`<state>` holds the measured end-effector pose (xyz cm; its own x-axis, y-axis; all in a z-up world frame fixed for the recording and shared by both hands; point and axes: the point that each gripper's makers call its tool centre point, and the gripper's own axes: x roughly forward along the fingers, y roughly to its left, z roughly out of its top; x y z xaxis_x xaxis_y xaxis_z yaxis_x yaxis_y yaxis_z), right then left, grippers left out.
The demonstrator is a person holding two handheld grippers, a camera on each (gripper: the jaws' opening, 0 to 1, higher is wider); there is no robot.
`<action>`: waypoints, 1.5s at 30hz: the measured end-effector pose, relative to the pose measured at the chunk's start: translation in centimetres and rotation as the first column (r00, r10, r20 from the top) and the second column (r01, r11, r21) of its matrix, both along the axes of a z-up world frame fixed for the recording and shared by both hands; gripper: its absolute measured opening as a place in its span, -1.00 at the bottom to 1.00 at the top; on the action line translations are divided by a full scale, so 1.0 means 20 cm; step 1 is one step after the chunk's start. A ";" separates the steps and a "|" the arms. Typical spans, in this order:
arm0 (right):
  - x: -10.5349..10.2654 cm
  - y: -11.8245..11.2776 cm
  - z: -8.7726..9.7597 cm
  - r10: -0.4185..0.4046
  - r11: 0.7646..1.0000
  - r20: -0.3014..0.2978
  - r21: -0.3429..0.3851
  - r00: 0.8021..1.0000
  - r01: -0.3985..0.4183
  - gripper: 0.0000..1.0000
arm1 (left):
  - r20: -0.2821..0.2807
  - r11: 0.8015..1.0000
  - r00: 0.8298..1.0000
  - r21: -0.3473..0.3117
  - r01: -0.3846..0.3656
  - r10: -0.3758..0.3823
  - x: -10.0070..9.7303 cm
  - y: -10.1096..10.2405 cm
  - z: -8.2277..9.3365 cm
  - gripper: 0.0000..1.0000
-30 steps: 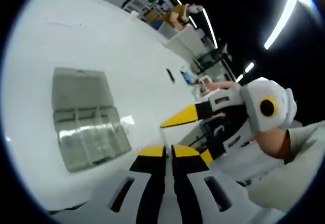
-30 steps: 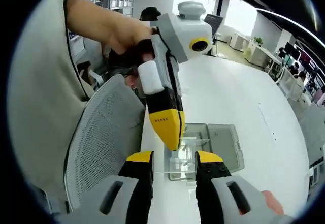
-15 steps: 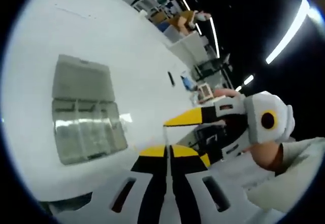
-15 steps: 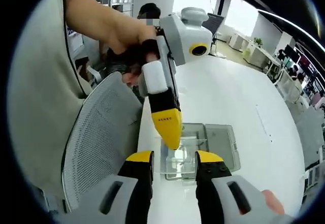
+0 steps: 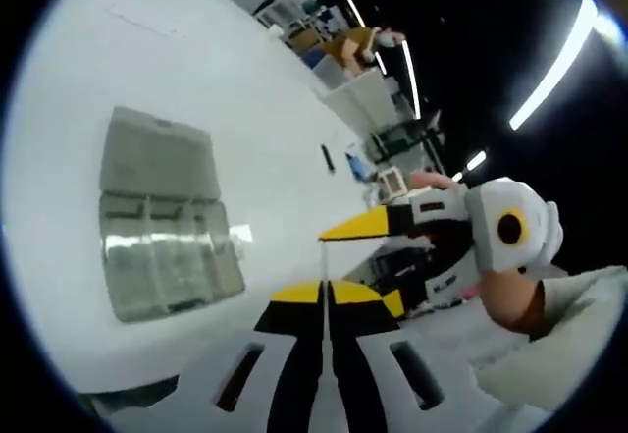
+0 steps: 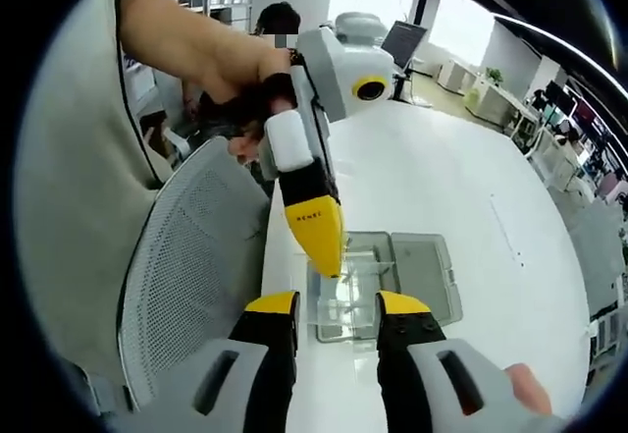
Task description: Insert the divider into the dual guide fixture by aligning both edges with the guide slots and pushing it downward to the bottom, including one-sided entry, uneven engagement, binding, and posture correction.
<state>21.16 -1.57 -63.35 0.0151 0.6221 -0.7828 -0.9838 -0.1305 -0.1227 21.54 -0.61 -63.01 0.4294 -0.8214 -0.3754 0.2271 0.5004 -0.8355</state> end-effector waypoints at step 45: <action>-0.02 -0.01 0.06 0.085 0.996 -0.184 -0.001 0.979 -0.086 -0.91 | 0.543 0.940 0.790 0.320 0.117 -0.283 -0.04 -0.03 0.03 -1.00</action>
<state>20.72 -1.83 -62.15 -0.1825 0.6076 -0.7730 -0.9746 -0.2155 0.0608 20.65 -1.18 -62.37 0.4687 -0.8232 -0.3205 0.7407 0.5639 -0.3651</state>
